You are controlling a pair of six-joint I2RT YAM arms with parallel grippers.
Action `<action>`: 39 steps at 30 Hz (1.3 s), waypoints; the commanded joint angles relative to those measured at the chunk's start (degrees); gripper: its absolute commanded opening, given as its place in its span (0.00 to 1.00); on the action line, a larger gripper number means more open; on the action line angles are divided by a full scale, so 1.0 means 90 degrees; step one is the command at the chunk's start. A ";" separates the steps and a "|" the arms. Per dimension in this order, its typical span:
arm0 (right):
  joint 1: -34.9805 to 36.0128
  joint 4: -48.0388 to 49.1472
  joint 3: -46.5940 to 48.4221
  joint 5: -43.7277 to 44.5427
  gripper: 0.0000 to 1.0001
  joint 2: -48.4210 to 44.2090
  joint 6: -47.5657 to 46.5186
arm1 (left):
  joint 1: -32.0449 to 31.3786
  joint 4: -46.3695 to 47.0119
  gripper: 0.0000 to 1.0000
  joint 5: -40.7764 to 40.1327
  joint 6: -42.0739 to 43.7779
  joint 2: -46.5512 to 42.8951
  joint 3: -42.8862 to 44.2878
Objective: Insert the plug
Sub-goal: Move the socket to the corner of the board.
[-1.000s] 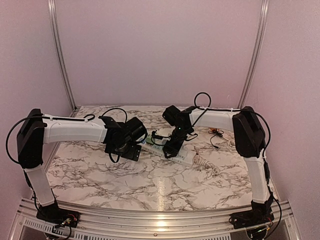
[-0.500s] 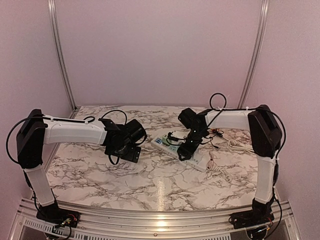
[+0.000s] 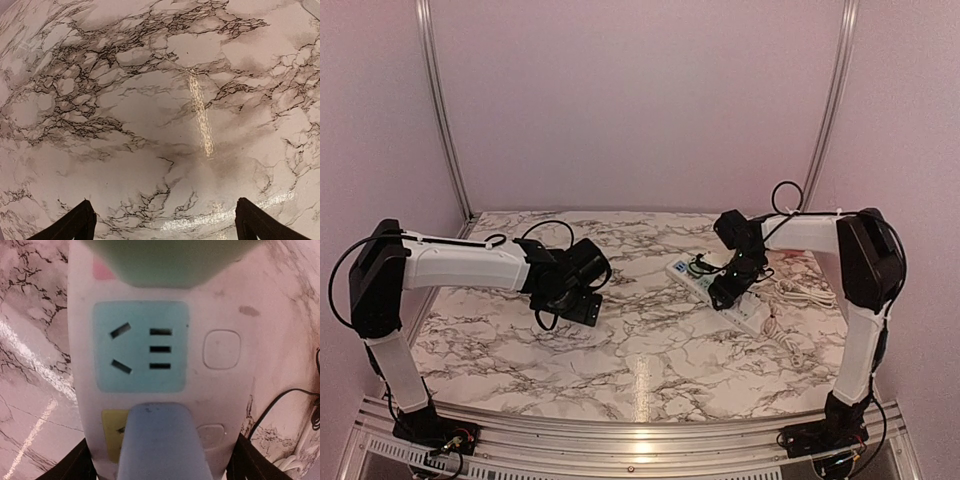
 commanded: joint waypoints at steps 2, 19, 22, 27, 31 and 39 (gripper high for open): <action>-0.0396 0.0019 0.0177 0.0535 0.63 0.0364 -0.0317 | 0.0030 0.0051 0.99 0.0047 0.0046 -0.0231 -0.0113; -0.0880 0.0419 0.0352 0.1125 0.94 0.0503 -0.0608 | 0.0041 0.0059 0.99 0.0141 0.0048 -0.0190 -0.0070; -0.0876 0.0449 0.0306 0.1069 0.99 0.0316 -0.0581 | 0.0036 0.0069 0.99 0.0139 0.0028 -0.0199 -0.0079; -0.0721 0.0464 0.0338 0.1142 0.99 -0.0079 -0.0472 | 0.0037 0.0076 0.99 0.0144 0.0012 -0.0223 -0.0094; -0.0412 0.0543 0.0352 0.1133 0.98 -0.0549 -0.0429 | 0.0040 0.0089 0.99 0.0145 -0.0001 -0.0216 -0.0098; 0.0152 0.0544 0.0365 0.1018 0.99 -0.1225 -0.0101 | 0.0037 0.0156 0.99 0.0253 -0.0051 -0.0141 -0.0053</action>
